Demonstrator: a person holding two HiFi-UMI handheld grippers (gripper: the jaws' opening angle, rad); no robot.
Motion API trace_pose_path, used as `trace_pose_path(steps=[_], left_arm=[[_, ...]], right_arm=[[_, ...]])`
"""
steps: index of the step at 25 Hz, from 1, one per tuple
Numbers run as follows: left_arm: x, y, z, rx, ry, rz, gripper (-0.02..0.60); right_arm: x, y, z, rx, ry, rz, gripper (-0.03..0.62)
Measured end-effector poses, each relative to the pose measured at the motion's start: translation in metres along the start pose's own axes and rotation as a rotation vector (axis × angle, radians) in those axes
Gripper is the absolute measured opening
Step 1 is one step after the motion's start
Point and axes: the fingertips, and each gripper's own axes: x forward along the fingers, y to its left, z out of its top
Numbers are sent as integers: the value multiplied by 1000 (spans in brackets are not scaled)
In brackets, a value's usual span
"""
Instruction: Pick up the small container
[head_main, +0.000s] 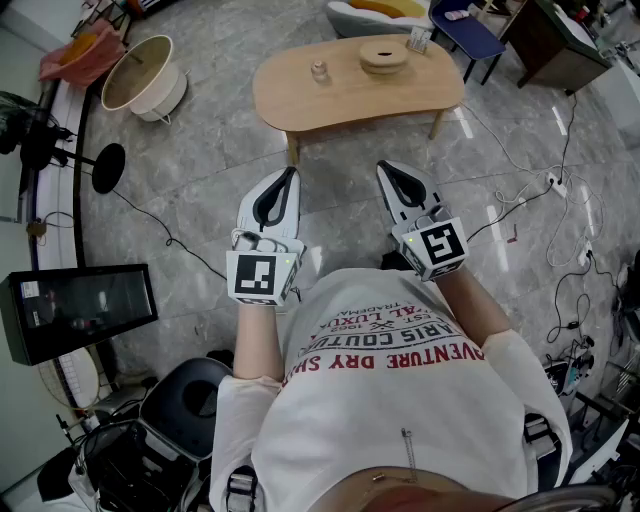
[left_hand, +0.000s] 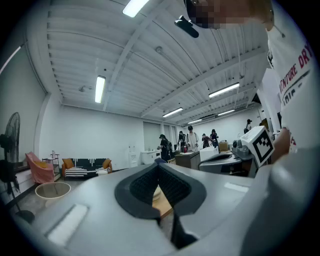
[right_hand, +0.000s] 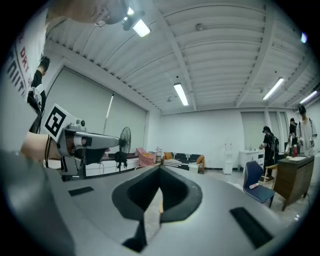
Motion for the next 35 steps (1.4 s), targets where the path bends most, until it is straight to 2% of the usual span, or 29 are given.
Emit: trace_pose_path(steps=[9, 17, 19, 21, 23, 27, 32, 35], left_arm=[[1, 3, -1, -1, 7, 9, 11], [11, 4, -16, 11, 36, -7, 12], [20, 3, -21, -18, 44, -21, 58], [29, 0, -27, -44, 50, -41, 234], [38, 0, -34, -53, 57, -38, 253], [62, 8, -49, -77, 78, 16, 288], [113, 41, -65, -113, 82, 130, 311], [154, 57, -75, -111, 113, 186, 311]], right_arm=[[2, 2, -1, 10, 8, 13, -5], [9, -10, -9, 50, 16, -14, -5], [11, -16, -13, 59, 24, -19, -5], [13, -21, -17, 66, 38, -18, -5], [16, -29, -21, 69, 49, -12, -5], [33, -53, -31, 85, 58, 17, -5], [84, -101, -41, 108, 44, 78, -5], [121, -138, -45, 115, 40, 132, -5]])
